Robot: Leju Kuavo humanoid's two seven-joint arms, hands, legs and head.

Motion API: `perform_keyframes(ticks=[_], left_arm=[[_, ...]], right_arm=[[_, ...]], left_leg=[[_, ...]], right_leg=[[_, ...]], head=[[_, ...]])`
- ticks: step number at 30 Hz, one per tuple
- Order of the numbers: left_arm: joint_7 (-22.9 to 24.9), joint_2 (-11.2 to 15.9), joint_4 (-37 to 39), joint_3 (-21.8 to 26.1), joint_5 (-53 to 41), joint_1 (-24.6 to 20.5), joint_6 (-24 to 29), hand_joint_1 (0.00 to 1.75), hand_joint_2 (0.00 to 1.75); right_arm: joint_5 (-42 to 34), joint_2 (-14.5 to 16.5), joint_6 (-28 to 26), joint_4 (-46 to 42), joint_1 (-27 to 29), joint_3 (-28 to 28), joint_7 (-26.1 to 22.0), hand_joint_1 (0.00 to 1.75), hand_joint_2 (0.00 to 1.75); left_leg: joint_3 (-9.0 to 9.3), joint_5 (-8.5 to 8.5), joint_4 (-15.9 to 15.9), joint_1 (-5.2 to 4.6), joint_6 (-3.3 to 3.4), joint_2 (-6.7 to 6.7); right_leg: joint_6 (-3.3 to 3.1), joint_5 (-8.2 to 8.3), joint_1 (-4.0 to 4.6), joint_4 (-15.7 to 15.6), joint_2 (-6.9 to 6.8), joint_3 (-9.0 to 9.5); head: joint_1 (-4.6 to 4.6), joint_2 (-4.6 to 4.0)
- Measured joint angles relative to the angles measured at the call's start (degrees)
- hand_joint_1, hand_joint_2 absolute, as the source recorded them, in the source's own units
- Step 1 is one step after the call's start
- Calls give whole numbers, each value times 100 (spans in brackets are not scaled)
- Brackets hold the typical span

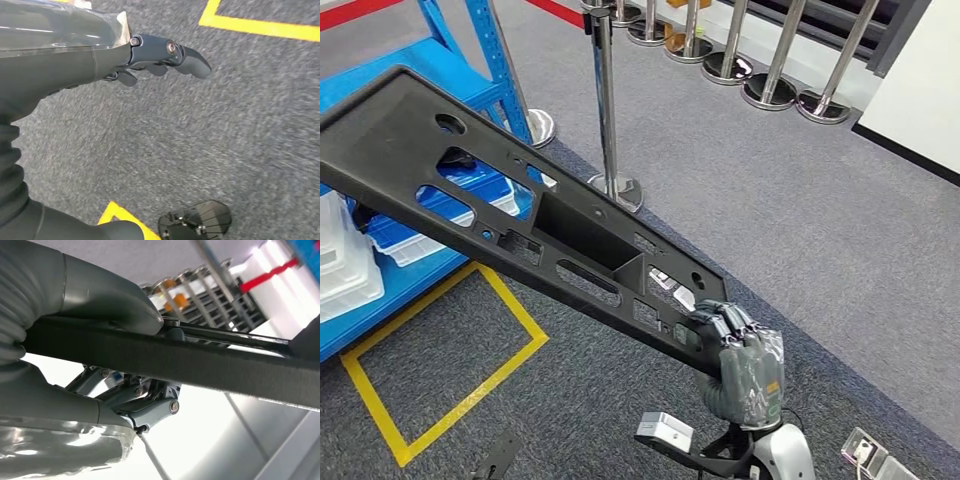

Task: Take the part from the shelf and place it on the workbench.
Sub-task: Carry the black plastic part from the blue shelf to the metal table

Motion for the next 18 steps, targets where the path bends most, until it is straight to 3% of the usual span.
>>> perform_keyframes(ticks=[3,4,5,7,9,11,13,15,17,18], left_arm=[[1,0,0,0,0,26,0,0,175],[1,0,0,0,-1,40,0,0,175],[1,0,0,0,-3,49,0,0,175],[0,1,0,0,-7,55,-1,0,175],[-1,8,0,1,-9,58,-1,0,175],[-3,13,0,1,-10,59,-1,0,175],[-5,12,0,3,-10,47,-1,0,175],[-10,10,0,5,-10,34,-1,0,175],[-14,9,0,7,-11,39,-2,0,175],[-14,11,0,7,-10,47,-3,0,175]], right_arm=[[-24,101,-1,-45,57,-84,-110,175,175],[-36,133,-1,-53,87,-126,-162,175,175],[-48,161,-1,-60,116,-168,-210,175,175],[-68,218,-1,-81,170,-243,-288,175,175],[-79,272,-1,-111,210,-302,-332,175,175],[-84,315,-2,-146,249,-358,-359,175,175],[-84,337,-4,-184,303,-409,-380,175,175],[-82,344,-6,-223,337,-449,-401,175,175],[-87,353,-7,-250,345,-480,-421,175,175],[-93,359,-7,-253,350,-493,-427,175,175]], left_leg=[[-541,-508,1111,-36,28,-199],[-695,-560,1377,-50,41,-217],[-750,-490,1424,-61,59,-228],[-556,-49,860,-75,110,-304],[-264,307,130,-73,159,-504],[-151,357,-144,-84,182,-615],[-125,363,-189,-86,215,-546],[-89,373,-226,-64,270,-449],[-57,360,-241,-58,305,-331],[-49,350,-240,-59,310,-265]], right_leg=[[-75,-17,19,-11,144,33],[-87,-25,33,-11,206,45],[-94,-33,46,-9,274,61],[-95,-54,60,-4,418,109],[-73,-80,73,19,546,127],[-25,-83,59,31,642,99],[34,-87,39,26,697,79],[104,-226,48,212,488,6],[184,-560,28,845,194,-290],[220,-726,-1,1252,135,-498]], head=[[-17,0],[-18,0],[-18,0],[-17,0],[-12,0],[-11,0],[-14,0],[3,0],[21,0],[23,0]])
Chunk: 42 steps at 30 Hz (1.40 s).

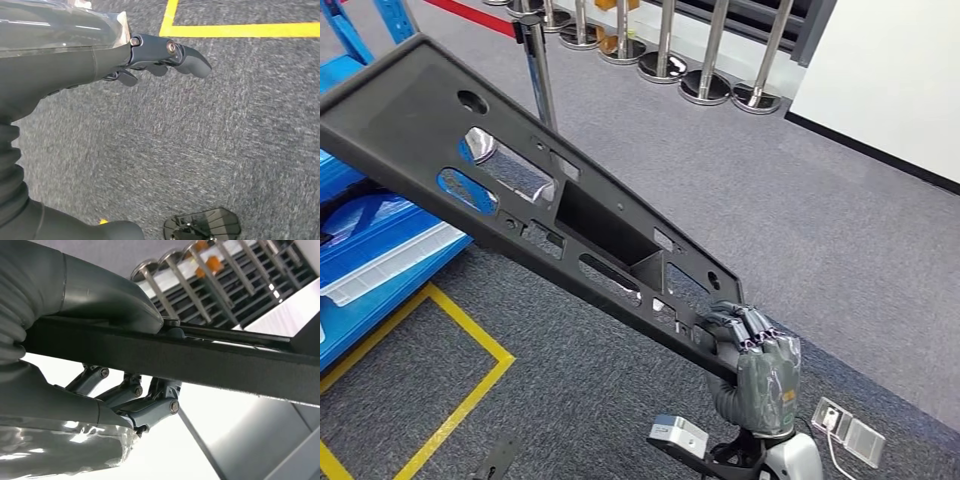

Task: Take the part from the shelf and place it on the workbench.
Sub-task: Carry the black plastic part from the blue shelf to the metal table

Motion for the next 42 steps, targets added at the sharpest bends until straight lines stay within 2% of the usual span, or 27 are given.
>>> perform_keyframes(ticks=[1,2,3,5,7,8,10,12,13,15,17,18,19,21,22,24,26,28,30,32,33,34,35,37,39,41,42], left_arm=[[0,2,0,1,1,7,-1,0,175],[0,3,0,1,1,10,-1,0,175],[0,4,0,2,2,9,-1,0,175],[-1,3,0,2,2,5,-1,0,175],[-1,4,0,2,2,-3,0,0,175],[-1,4,0,2,2,-5,0,0,175],[-1,0,0,2,2,-10,1,0,175],[-3,-5,0,3,2,-21,2,0,175],[-4,-6,0,4,2,-24,3,0,175],[-4,-5,0,9,6,-17,4,0,175],[4,-4,0,26,10,7,5,0,175],[8,-4,0,35,10,16,6,0,175],[11,-4,0,44,9,19,8,0,175],[13,-1,0,55,7,13,16,0,175],[14,2,0,61,5,9,24,0,175],[19,7,0,73,0,5,38,0,175],[26,6,0,79,-5,-2,46,0,175],[28,5,0,83,-15,-13,48,0,175],[29,5,0,84,-30,-8,49,0,175],[33,9,0,87,-40,10,50,0,175],[35,11,0,88,-44,14,50,0,175],[35,13,0,89,-46,15,50,0,175],[35,13,0,89,-48,14,50,0,175],[35,14,0,89,-49,12,50,0,175],[36,14,0,89,-49,12,50,0,175],[37,14,0,89,-53,9,50,0,175],[36,13,0,89,-55,2,50,0,175]], right_arm=[[-7,4,0,-1,12,-16,-3,175,175],[-12,8,1,-2,25,-34,-5,175,175],[-14,10,1,-3,37,-50,-6,175,175],[-14,17,0,-15,53,-70,-11,175,175],[-13,27,0,-33,57,-77,-21,175,175],[-16,33,0,-39,60,-84,-25,175,175],[-37,52,-1,-54,74,-105,-40,175,175],[-75,85,-1,-78,93,-132,-84,175,175],[-97,108,-1,-90,100,-145,-114,175,175],[-143,155,-1,-101,115,-170,-167,175,175],[-174,190,-1,-101,147,-197,-197,175,175],[-182,204,-1,-100,165,-214,-212,175,175],[-188,215,-1,-100,180,-230,-229,175,175],[-201,237,-1,-99,194,-259,-266,175,175],[-209,247,0,-98,195,-271,-279,175,175],[-225,272,0,-96,202,-300,-298,175,175],[-238,291,-1,-96,227,-332,-313,175,175],[-247,301,-1,-98,247,-357,-338,175,175],[-256,305,-1,-97,253,-370,-360,175,175],[-273,307,-1,-89,262,-390,-364,175,175],[-282,307,-1,-85,268,-403,-364,175,175],[-288,307,-1,-81,273,-417,-364,175,175],[-290,307,-1,-79,276,-428,-364,175,175],[-290,308,-1,-78,274,-439,-365,175,175],[-292,313,-1,-78,272,-452,-365,175,175],[-293,319,-1,-79,277,-473,-364,175,175],[-293,326,-1,-81,280,-485,-363,175,175]], left_leg=[[8,-12,0,0,-3,63],[18,-26,1,1,-14,124],[36,-43,1,5,-29,178],[96,-91,0,15,-80,275],[138,-139,2,1,-147,343],[149,-156,-1,-5,-180,372],[175,-178,-24,6,-248,442],[172,-289,68,36,-297,383],[86,-427,284,40,-304,293],[-281,-769,1042,27,-288,107],[-639,-905,1644,4,-267,50],[-687,-808,1638,-6,-247,38],[-627,-614,1408,-16,-220,22],[-346,-157,644,-30,-153,-115],[-223,-21,329,-30,-134,-203],[-118,38,74,-41,-117,-318],[-96,49,29,-42,-93,-264],[-66,65,-14,-20,-46,-180],[-41,58,-35,-11,-11,-71],[-30,37,-34,-12,-6,56],[-21,24,-33,-11,-14,116],[-4,8,-33,-7,-27,172],[25,-14,-33,-2,-47,223],[83,-65,-30,-8,-106,308],[115,-104,-31,-26,-171,376],[142,-131,-45,-14,-235,447],[146,-173,-22,5,-263,421]], right_leg=[[30,-91,-29,312,-25,-169],[56,-73,-57,431,-41,-245],[75,54,-78,302,-63,-194],[89,450,-94,-479,-206,191],[28,649,-51,-1080,-362,486],[-20,643,-22,-1168,-394,520],[-124,633,13,-1183,-296,508],[-213,642,8,-1225,-204,541],[-254,646,-2,-1247,-158,568],[-306,637,2,-1256,-57,594],[-329,624,21,-1255,81,613],[-336,618,30,-1254,158,627],[-341,610,38,-1254,236,646],[-332,589,52,-1250,380,683],[-317,579,57,-1241,441,686],[-266,573,48,-1235,528,669],[-203,564,29,-1239,568,652],[-144,428,42,-1064,368,579],[-88,101,34,-447,83,282],[-36,-149,-16,270,-13,-102],[-14,-131,-39,393,-32,-182],[3,-4,-59,280,-54,-140],[13,206,-71,-68,-102,26],[-2,530,-52,-863,-319,422],[-66,592,-4,-1197,-432,572],[-152,588,23,-1211,-331,560],[-193,593,21,-1224,-280,566]], head=[[-1,0],[-1,0],[-1,0],[-1,0],[-5,0],[-8,0],[-11,0],[-14,0],[-25,0],[-43,0],[-51,0],[-52,0],[-52,0],[-50,0],[-49,0],[-48,0],[-49,0],[-36,0],[-21,0],[-18,0],[-19,0],[-19,0],[-19,0],[-19,0],[-26,0],[-31,0],[-33,0]])
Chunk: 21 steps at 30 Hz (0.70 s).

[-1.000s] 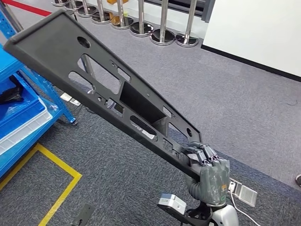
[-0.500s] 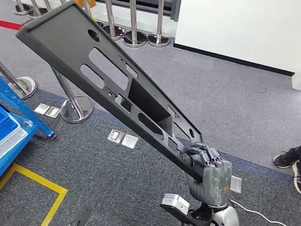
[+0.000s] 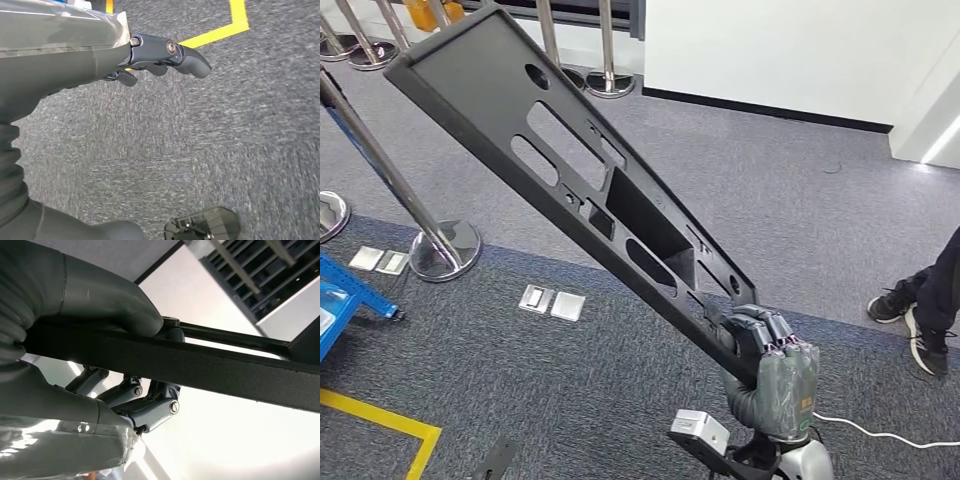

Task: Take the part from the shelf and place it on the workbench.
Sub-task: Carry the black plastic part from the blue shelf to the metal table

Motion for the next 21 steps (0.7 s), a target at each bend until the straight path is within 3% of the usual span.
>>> perform_keyframes(ticks=[2,4,5,6,7,8,10,12,14,15,17,19,21], left_arm=[[-2,0,0,0,-2,-11,0,0,175],[-3,0,0,0,-2,1,0,0,175],[-3,0,0,0,-2,13,0,0,175],[-2,0,0,0,-2,23,0,0,175],[-2,0,0,0,-2,28,0,0,175],[-2,0,0,0,-2,28,0,0,175],[-2,3,0,1,-2,25,0,0,175],[-1,7,0,1,-3,18,1,0,175],[0,8,0,2,-3,5,2,0,175],[-1,7,0,3,-4,-1,2,0,175],[-11,3,0,5,-3,-9,1,0,175],[-19,1,0,6,-2,-2,-2,0,175],[-19,2,0,8,2,9,-4,0,175]], right_arm=[[2,25,0,-2,-2,-16,-1,175,175],[1,49,0,2,-5,-25,0,175,175],[-2,54,0,4,-3,-29,1,175,175],[-4,56,0,6,-2,-34,1,175,175],[-3,57,0,8,-1,-37,2,175,175],[-2,57,0,9,0,-39,3,175,175],[2,61,1,12,-3,-40,3,175,175],[1,66,1,17,-3,-41,4,175,175],[-1,68,0,20,4,-51,7,175,175],[0,68,0,20,9,-58,8,175,175],[8,67,0,22,-3,-68,8,175,175],[18,65,0,31,-18,-72,14,175,175],[27,63,0,44,-19,-81,35,175,175]], left_leg=[[-138,-234,342,24,-31,-171],[-517,-588,1118,18,-29,-335],[-717,-698,1485,10,-27,-362],[-845,-701,1681,2,-18,-374],[-869,-581,1646,-6,0,-386],[-787,-359,1380,-12,25,-413],[-495,103,593,-15,83,-606],[-320,249,136,-18,109,-790],[-285,222,54,-23,121,-777],[-273,232,32,-17,141,-733],[-231,244,-22,3,194,-625],[-198,228,-39,5,229,-497],[-174,200,-38,3,229,-365]], right_leg=[[-85,10,-16,-27,98,23],[-134,0,-10,-28,205,36],[-145,-7,-2,-28,273,46],[-152,-13,7,-27,348,59],[-157,-21,14,-27,425,78],[-158,-31,17,-26,505,103],[-141,-59,23,-19,643,136],[-96,-68,14,-7,752,113],[-31,-58,-3,-17,845,79],[1,-76,-3,-10,825,75],[58,-253,9,244,604,-29],[111,-599,-7,953,336,-370],[161,-776,-47,1567,258,-704]], head=[[-10,0],[-23,0],[-27,0],[-27,0],[-27,0],[-27,0],[-25,0],[-27,0],[-30,0],[-28,0],[-11,0],[4,0],[3,0]])
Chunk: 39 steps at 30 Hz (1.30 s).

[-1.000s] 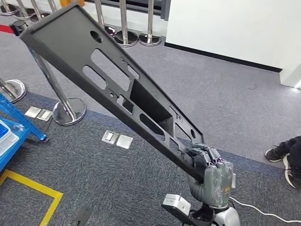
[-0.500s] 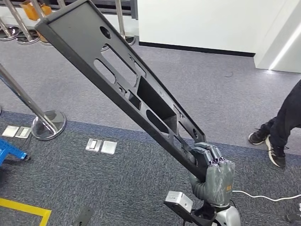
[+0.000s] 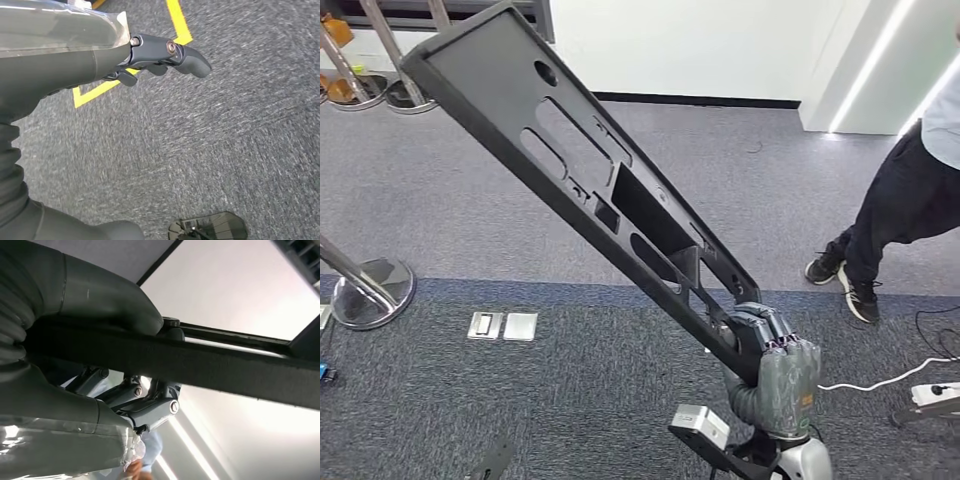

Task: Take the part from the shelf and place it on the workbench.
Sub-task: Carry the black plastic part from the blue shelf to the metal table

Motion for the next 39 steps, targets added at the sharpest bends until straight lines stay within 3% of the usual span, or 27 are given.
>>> perform_keyframes(ticks=[1,2,3,5,7,9,10,12,14,15,16,17,19,20,22,24,25,27,29,31,32,33,35,37,39], left_arm=[[0,0,0,1,1,1,0,0,175],[0,-2,0,2,2,0,0,0,175],[0,-3,0,3,1,-2,0,0,175],[0,-5,0,4,1,-3,0,0,175],[0,-5,0,6,1,0,0,0,175],[-1,-8,0,8,1,-8,0,0,175],[-3,-10,0,9,2,-17,0,0,175],[-5,-13,0,11,3,-27,0,0,175],[-6,-13,0,16,3,-14,0,0,175],[-5,-13,0,20,3,-4,0,0,175],[-5,-13,0,23,4,5,0,0,175],[-4,-13,0,25,4,8,0,0,175],[-4,-12,0,29,6,5,0,0,175],[-4,-11,0,31,8,3,-1,0,175],[-4,-11,0,34,12,-2,-3,0,175],[-4,-13,0,38,13,-14,-4,0,175],[-4,-15,0,40,13,-22,-4,0,175],[-6,-20,0,45,12,-30,-4,0,175],[-6,-21,0,48,13,-19,-4,0,175],[-5,-21,0,51,13,-7,-4,0,175],[-4,-22,0,52,13,-6,-4,0,175],[-4,-24,0,53,12,-7,-4,0,175],[-5,-28,0,53,12,-11,-4,0,175],[-5,-30,0,53,12,-13,-4,0,175],[-4,-31,0,53,12,-18,-4,0,175]], right_arm=[[6,-1,0,4,1,-7,13,175,175],[11,-2,0,7,1,-12,21,175,175],[17,-2,0,8,1,-15,27,175,175],[27,-2,1,11,-9,-18,28,175,175],[34,-3,1,15,-16,-22,34,175,175],[39,-3,0,15,-10,-32,40,175,175],[41,-2,0,13,-10,-36,43,175,175],[51,2,0,9,-20,-34,48,175,175],[57,5,0,11,-27,-33,56,175,175],[56,5,0,13,-26,-34,64,175,175],[57,5,0,16,-25,-35,77,175,175],[58,5,0,19,-24,-35,90,175,175],[68,5,0,20,-23,-35,108,175,175],[72,4,0,21,-23,-34,114,175,175],[75,2,0,21,-16,-36,133,175,175],[75,-2,0,21,7,-40,152,175,175],[78,-3,0,19,18,-43,155,175,175],[88,-8,0,16,19,-43,157,175,175],[94,-16,0,14,14,-44,158,175,175],[92,-26,0,14,20,-49,166,175,175],[90,-32,0,14,22,-51,171,175,175],[90,-36,0,14,24,-52,174,175,175],[90,-39,0,15,22,-51,177,175,175],[88,-41,0,15,16,-49,185,175,175],[82,-43,0,14,21,-49,204,175,175]], left_leg=[[18,-18,0,2,-10,57],[48,-40,0,7,-25,109],[84,-66,0,12,-46,155],[142,-117,2,-3,-108,232],[166,-150,1,-26,-169,308],[191,-189,-2,-12,-227,376],[179,-250,53,3,-248,335],[-17,-523,498,19,-269,147],[-428,-858,1315,12,-268,15],[-602,-927,1620,7,-264,-4],[-685,-877,1718,2,-252,-14],[-656,-712,1575,-2,-233,-26],[-373,-245,831,-6,-187,-155],[-231,-88,480,-1,-170,-242],[-93,-15,145,-3,-153,-362],[-73,-29,96,-13,-132,-326],[-62,-22,78,-9,-108,-294],[-37,-13,44,4,-45,-204],[-21,-29,40,5,-7,-94],[-4,-52,41,6,-5,21],[15,-69,42,9,-15,73],[47,-93,42,13,-31,123],[121,-150,42,10,-84,208],[155,-193,47,-13,-146,280],[173,-214,39,-20,-198,374]], right_leg=[[21,74,-19,12,-18,-23],[34,257,-33,-232,-52,84],[40,488,-40,-641,-118,281],[9,762,1,-1357,-337,629],[-61,760,55,-1548,-428,699],[-144,765,54,-1564,-322,683],[-188,771,47,-1576,-268,687],[-263,779,26,-1599,-172,709],[-302,769,37,-1599,-56,721],[-311,763,44,-1598,13,732],[-315,757,50,-1597,90,747],[-316,749,53,-1597,165,768],[-300,724,53,-1594,307,810],[-283,711,59,-1584,370,818],[-235,703,58,-1573,460,802],[-175,704,42,-1584,523,783],[-143,672,39,-1565,481,779],[-73,451,38,-1251,255,650],[-12,82,19,-501,38,299],[34,-62,-14,67,-6,-1],[51,39,-27,29,-24,3],[58,237,-36,-248,-60,128],[45,631,-16,-1068,-244,520],[-19,737,32,-1496,-390,709],[-99,707,61,-1526,-338,696]], head=[[0,0],[-1,0],[0,0],[0,0],[-8,0],[-16,0],[-19,0],[-33,0],[-45,0],[-46,0],[-46,0],[-46,0],[-46,0],[-45,0],[-45,0],[-45,0],[-42,0],[-30,0],[-19,0],[-20,0],[-20,0],[-20,0],[-19,0],[-24,0],[-31,0]])
